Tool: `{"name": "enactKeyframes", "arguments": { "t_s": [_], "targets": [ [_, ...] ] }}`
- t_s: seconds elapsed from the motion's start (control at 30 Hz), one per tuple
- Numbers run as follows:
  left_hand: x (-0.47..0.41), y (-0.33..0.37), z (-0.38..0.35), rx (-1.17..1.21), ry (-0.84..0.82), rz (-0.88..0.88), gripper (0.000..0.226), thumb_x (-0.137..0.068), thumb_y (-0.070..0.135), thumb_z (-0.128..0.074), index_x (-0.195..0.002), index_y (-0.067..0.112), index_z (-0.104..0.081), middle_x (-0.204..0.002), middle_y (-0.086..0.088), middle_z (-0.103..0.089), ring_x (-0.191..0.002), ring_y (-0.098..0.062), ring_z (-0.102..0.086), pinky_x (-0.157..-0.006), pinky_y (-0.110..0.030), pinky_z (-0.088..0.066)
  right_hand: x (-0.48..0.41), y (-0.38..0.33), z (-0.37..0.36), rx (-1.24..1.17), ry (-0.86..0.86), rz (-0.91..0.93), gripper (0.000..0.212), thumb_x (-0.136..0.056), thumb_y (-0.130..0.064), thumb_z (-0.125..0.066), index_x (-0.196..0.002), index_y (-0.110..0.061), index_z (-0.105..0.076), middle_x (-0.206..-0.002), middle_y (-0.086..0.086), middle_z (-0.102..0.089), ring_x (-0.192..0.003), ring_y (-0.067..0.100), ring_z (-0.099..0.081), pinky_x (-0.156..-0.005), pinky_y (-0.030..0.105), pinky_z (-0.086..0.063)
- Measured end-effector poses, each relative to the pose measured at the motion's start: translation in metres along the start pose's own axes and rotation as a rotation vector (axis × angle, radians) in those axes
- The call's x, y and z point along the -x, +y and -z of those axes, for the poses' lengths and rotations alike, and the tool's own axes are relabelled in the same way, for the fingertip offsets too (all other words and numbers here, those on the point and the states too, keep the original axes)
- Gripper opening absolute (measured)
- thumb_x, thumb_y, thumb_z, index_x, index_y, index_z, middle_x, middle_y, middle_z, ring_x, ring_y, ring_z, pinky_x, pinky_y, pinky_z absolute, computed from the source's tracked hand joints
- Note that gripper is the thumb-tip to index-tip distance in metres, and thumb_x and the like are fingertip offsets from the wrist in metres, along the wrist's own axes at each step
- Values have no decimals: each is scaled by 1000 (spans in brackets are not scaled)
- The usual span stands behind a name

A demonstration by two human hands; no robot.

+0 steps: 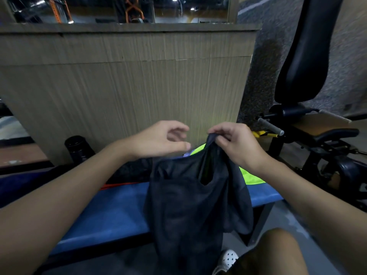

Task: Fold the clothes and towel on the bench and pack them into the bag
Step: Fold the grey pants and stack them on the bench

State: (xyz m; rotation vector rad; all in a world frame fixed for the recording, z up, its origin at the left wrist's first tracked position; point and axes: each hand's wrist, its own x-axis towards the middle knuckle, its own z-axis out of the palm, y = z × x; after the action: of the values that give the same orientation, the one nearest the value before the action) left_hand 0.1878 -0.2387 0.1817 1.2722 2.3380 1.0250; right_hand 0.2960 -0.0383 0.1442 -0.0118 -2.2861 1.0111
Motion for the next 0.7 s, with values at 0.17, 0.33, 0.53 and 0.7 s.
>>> {"name": "enactKeyframes", "arguments": {
  "t_s": [0.17,0.33,0.53,0.7],
  "targets": [
    [-10,14,-30,285,-23,-101,36,-90,-2,-66,-126,1,-59,-116,-16,-71,-100,-10,-67,-82,-17,-52,-1,-19,-10,-132,-18,23,29,-79,-2,-62,-76,-31,-64,-81,-2,-73,-79,22,-70,-77,34,-54],
    [-13,21,-35,150,230,-98,17,-89,-4,-61,-85,10,-70,-67,-5,-64,-50,-4,-49,-50,-17,-38,2,-8,-9,-35,29,10,31,-81,7,-62,-80,-23,-58,-74,0,-64,-66,13,-57,-66,28,-47],
    [-14,18,-24,-15,667,-63,4,-87,7,-55,-86,7,-52,-66,3,-52,-51,-3,-41,-50,-15,-32,14,11,-11,208,86,-174,17,-79,4,-60,-90,-6,-69,-86,5,-69,-85,24,-64,-77,32,-48],
    [-6,12,-31,7,141,-80,49,-86,8,-70,-129,17,-49,-114,-8,-61,-89,-15,-64,-79,-28,-51,3,-18,-10,116,56,-75,21,-77,6,-60,-83,-10,-71,-80,3,-73,-80,19,-69,-76,30,-51]
  ]
}}
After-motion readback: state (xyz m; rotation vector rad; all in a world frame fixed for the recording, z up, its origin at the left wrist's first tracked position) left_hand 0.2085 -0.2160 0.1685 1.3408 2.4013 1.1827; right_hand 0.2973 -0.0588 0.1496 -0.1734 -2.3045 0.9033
